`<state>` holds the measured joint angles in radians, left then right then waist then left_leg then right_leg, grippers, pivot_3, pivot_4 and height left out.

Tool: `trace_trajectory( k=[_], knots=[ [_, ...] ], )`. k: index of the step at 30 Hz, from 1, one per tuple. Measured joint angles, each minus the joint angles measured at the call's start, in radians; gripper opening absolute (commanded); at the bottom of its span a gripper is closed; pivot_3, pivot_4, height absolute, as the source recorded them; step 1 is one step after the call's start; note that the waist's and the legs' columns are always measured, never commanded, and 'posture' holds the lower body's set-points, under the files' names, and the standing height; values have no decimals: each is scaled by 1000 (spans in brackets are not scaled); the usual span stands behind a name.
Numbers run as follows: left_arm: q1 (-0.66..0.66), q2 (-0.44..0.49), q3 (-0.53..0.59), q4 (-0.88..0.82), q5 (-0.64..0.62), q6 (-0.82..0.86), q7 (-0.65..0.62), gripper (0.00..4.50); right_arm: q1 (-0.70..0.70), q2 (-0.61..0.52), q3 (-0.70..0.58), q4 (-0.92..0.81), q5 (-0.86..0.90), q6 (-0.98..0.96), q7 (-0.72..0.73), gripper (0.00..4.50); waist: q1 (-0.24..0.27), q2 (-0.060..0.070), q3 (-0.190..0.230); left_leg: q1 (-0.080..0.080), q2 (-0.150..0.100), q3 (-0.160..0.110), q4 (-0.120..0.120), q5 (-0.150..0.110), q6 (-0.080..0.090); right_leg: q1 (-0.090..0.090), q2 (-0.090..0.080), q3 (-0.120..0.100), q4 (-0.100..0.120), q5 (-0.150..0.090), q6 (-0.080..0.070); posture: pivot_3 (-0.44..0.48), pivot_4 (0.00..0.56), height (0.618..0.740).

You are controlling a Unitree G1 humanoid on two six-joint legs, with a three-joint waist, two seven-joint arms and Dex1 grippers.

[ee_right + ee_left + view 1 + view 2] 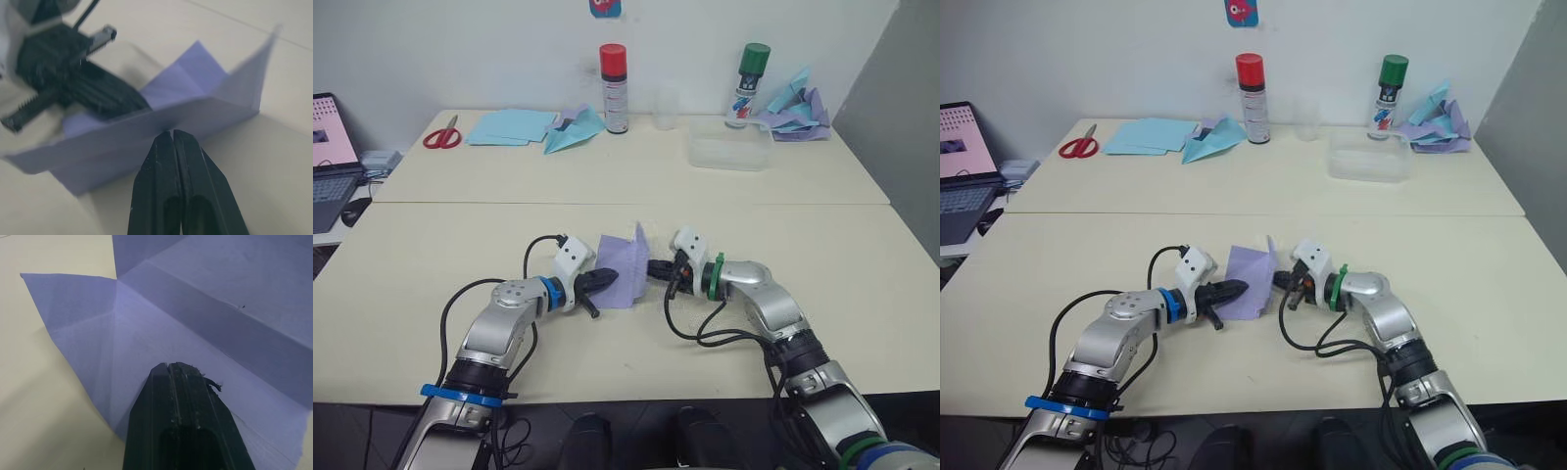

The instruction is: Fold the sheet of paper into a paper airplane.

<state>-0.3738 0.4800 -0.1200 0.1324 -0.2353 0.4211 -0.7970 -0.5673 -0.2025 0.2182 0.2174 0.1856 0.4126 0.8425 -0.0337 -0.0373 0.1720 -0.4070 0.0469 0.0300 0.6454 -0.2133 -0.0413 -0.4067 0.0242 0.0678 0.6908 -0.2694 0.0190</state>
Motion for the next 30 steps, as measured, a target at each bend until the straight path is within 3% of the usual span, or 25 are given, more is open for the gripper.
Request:
trace_trajectory(
  k=[9, 15, 25, 30],
  knots=[
    [-3, 8, -1, -5, 2, 9, -5, 0, -67, 106, 32, 131, -25, -20, -39, 41, -2, 0, 0, 1, 0, 0, -1, 0, 0, 0, 0, 0, 0, 0, 0, 0, 150, 740],
    [26, 45, 14, -46, 0, 30, -6, 0, -78, 119, 102, 238, -108, -100, -39, 41, -10, 0, 0, 1, 0, 0, -1, 0, 0, 0, 0, 0, -1, 0, 0, 0, 150, 740],
    [113, 210, 138, -171, -62, 130, -55, 0, -114, 117, 155, 285, -203, -199, -62, 41, -26, 0, 0, 4, 2, -2, -4, 0, 0, 0, -1, 1, 0, -1, -1, 0, 150, 740],
    [65, 150, 159, -258, -119, 161, -39, 0, -114, 110, 151, 282, -203, -191, -58, 41, -23, 0, 0, 4, 1, 0, -4, 0, 0, 1, -4, 1, -2, -1, -1, 0, 150, 740]
  ],
)
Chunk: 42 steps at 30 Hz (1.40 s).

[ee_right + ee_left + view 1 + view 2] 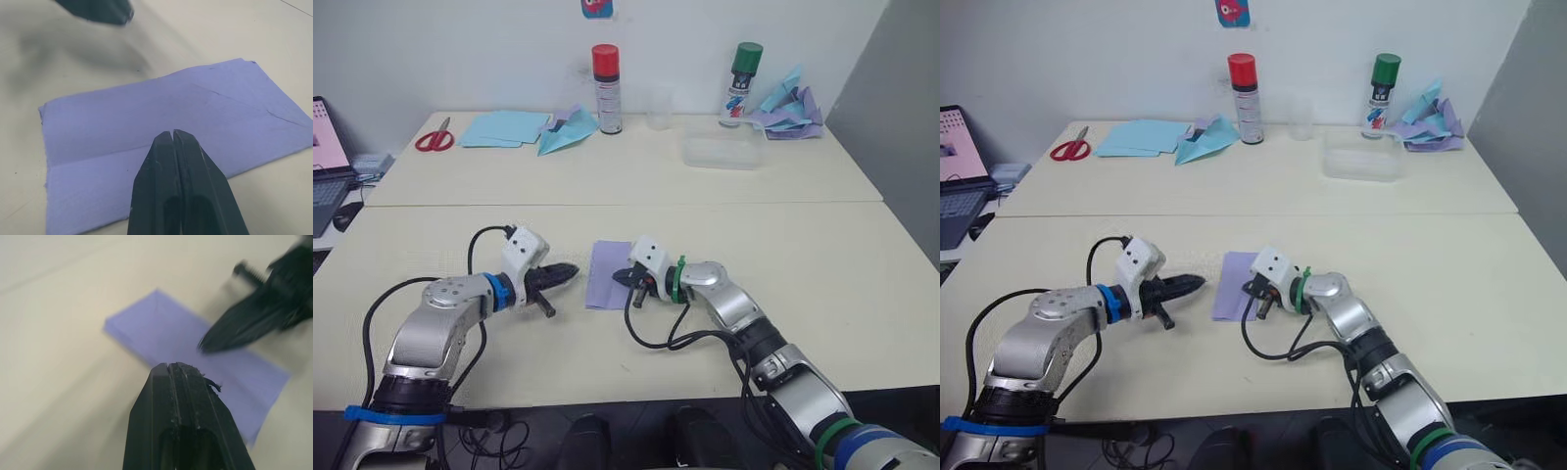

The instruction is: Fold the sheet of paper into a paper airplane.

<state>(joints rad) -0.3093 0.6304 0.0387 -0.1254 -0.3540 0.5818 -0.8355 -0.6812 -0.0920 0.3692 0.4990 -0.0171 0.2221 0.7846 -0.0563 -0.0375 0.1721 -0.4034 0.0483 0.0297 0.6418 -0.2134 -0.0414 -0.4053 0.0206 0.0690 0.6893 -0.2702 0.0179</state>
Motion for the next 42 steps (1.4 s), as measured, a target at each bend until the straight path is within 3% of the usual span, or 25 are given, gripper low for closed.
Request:
trace_trajectory(
  k=[4, 8, 23, 28, 33, 42],
  knots=[
    [-25, -66, -92, 10, 43, -6, 40, 0, 1, 0, -1, -12, 2, 13, 5, 41, -1, 0, 0, 0, -1, 1, 0, 0, 0, 0, 0, 1, -2, 0, 1, 0, 150, 740],
    [-7, -61, -186, 56, 117, -20, 41, 0, 1, -2, -2, -22, 2, 27, 9, 41, -1, 0, 0, -1, -1, 0, -2, 0, 0, -1, 0, 1, -3, 0, 1, 0, 150, 740],
    [-3, -8, -231, 60, 165, -74, -10, 0, -183, 62, -119, 360, -43, -141, -317, 41, -3, -1, -1, 3, -1, 2, -9, 0, 0, 1, -2, 2, -7, 0, -1, 0, 150, 740],
    [-8, -11, -227, 79, 167, -94, -14, 0, -142, 70, -165, 345, 12, -194, -222, 41, -3, -1, -1, 2, 0, 2, -10, 0, 0, 1, -3, 2, -8, 0, 0, 0, 150, 740],
    [-8, -16, -224, 83, 167, -94, -17, 0, -81, 62, -171, 186, 71, -182, -95, 41, -2, 0, -1, 2, 0, 1, -11, 0, 0, 1, -3, 1, -8, 0, 0, 0, 150, 740],
    [-6, -16, -224, 87, 170, -93, -16, 0, 52, -63, 47, -137, 0, 61, 119, 41, -1, 1, -4, 3, 0, 1, -11, 0, 0, 1, -3, 1, -8, 0, 0, 0, 150, 740]
  ],
)
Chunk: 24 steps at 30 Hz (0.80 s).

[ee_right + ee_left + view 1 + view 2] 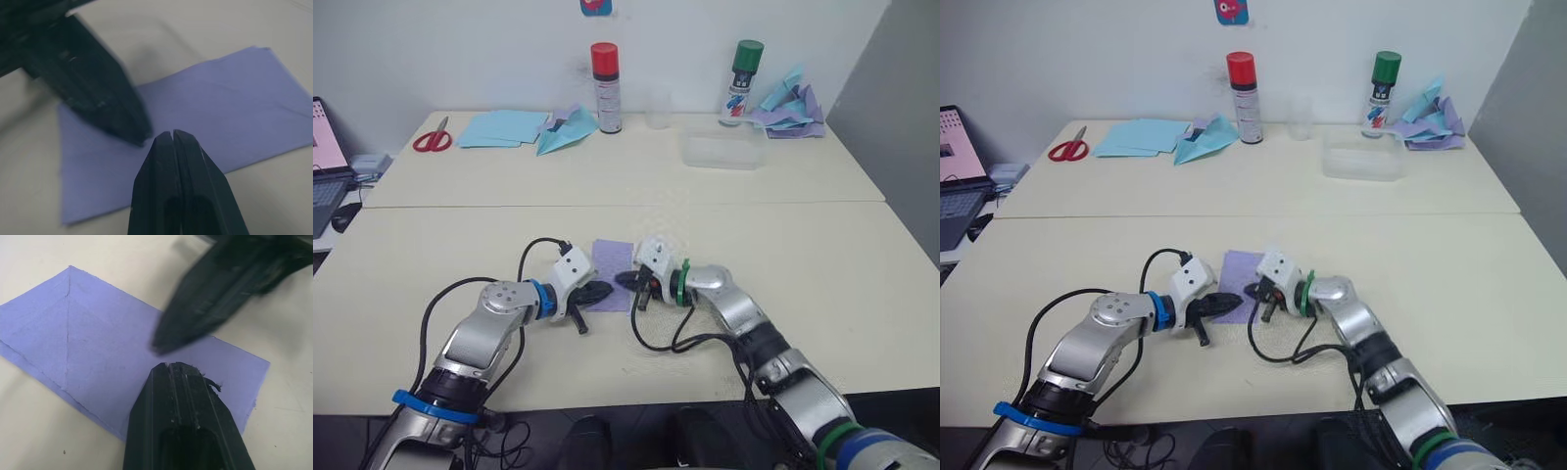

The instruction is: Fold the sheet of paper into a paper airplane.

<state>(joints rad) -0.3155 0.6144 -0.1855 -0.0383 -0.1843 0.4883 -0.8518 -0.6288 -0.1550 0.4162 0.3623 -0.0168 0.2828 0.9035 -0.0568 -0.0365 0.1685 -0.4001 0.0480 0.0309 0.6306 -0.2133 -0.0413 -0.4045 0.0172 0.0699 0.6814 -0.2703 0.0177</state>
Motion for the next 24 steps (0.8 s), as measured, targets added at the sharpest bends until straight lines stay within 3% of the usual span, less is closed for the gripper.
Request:
trace_trajectory(
  k=[10, 18, 24],
  knots=[
    [-2, -4, -4, 13, 1, 0, -6, 0, 87, -126, 77, -277, 51, 245, 179, 41, 1, 1, -8, 0, -1, 0, 0, 0, 0, 0, 0, -1, -1, -1, -1, 0, 150, 740],
    [12, -36, 68, 40, -63, 10, -8, 0, 100, -54, -108, -284, 181, 268, 76, 41, 1, 1, -7, -1, -1, -1, 0, 0, 0, 0, 0, -1, -1, -1, -1, 0, 150, 740],
    [38, -15, 177, 41, -171, 81, -41, 0, 57, 19, -93, -152, 113, 180, -66, 41, -3, -3, -1, -3, -1, -1, -2, 0, 0, -3, 3, -1, -1, -1, -2, 0, 150, 740]
  ],
)
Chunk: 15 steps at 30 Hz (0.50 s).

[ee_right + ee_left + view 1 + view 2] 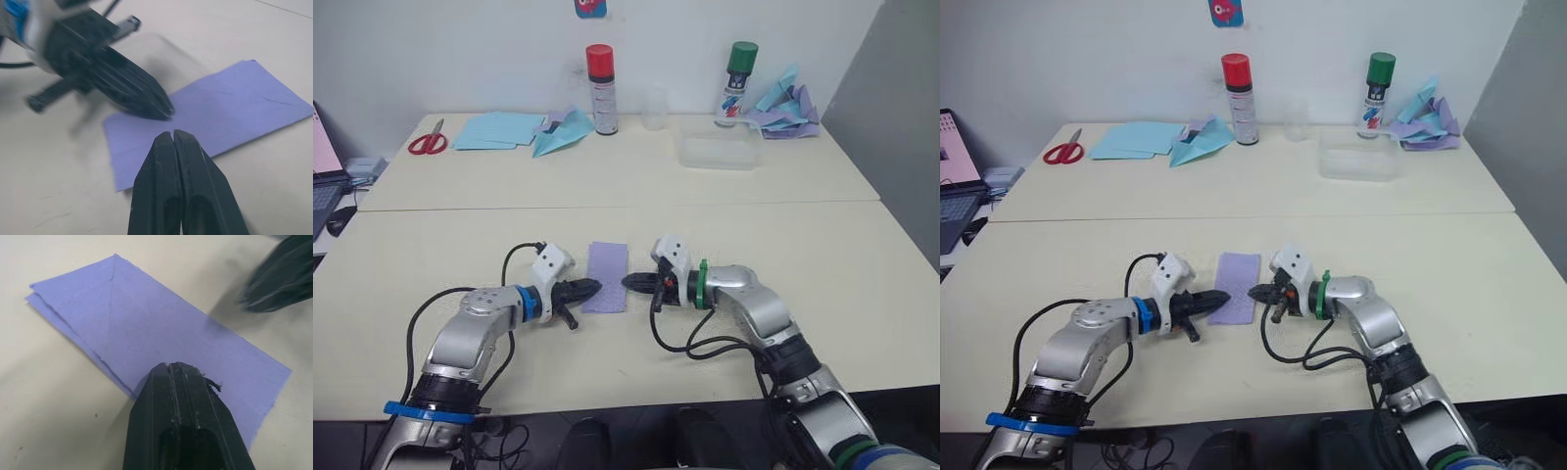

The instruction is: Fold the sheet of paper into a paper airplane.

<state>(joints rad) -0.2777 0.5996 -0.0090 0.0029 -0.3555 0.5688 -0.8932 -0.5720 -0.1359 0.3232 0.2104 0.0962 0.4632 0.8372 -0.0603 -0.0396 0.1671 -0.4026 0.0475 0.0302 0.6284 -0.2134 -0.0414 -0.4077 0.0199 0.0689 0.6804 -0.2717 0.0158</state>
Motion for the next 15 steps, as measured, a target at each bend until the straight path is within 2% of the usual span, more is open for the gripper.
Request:
trace_trajectory(
  k=[5, 7, 12, 15],
  knots=[
    [-12, 52, 145, 4, -89, 60, -8, 0, -35, 3, 66, 94, -70, -87, -24, 41, 2, -1, 1, -4, 1, -3, 0, 0, 0, -3, 0, 0, 0, -1, -2, 0, 150, 740],
    [-14, 67, 172, 16, -96, 56, -10, 0, -47, 2, 73, 109, -80, -98, -27, 41, 2, -1, 1, -4, 1, -3, 0, 0, 0, -2, -1, 0, 0, -1, -2, 0, 150, 740],
    [-11, 40, 164, 60, -94, 42, -11, 0, -57, 1, 73, 138, -86, -128, -30, 41, 2, -2, 1, -3, 1, -3, 1, 0, 0, -1, -3, -1, 0, -1, -2, 0, 150, 740],
    [-20, 7, 119, 59, -86, 34, -8, 0, -66, 3, 76, 150, -92, -133, -30, 41, 3, -2, 1, -2, 1, -2, 1, 0, 0, 0, -3, -1, 0, -1, -1, 0, 150, 740]
  ],
)
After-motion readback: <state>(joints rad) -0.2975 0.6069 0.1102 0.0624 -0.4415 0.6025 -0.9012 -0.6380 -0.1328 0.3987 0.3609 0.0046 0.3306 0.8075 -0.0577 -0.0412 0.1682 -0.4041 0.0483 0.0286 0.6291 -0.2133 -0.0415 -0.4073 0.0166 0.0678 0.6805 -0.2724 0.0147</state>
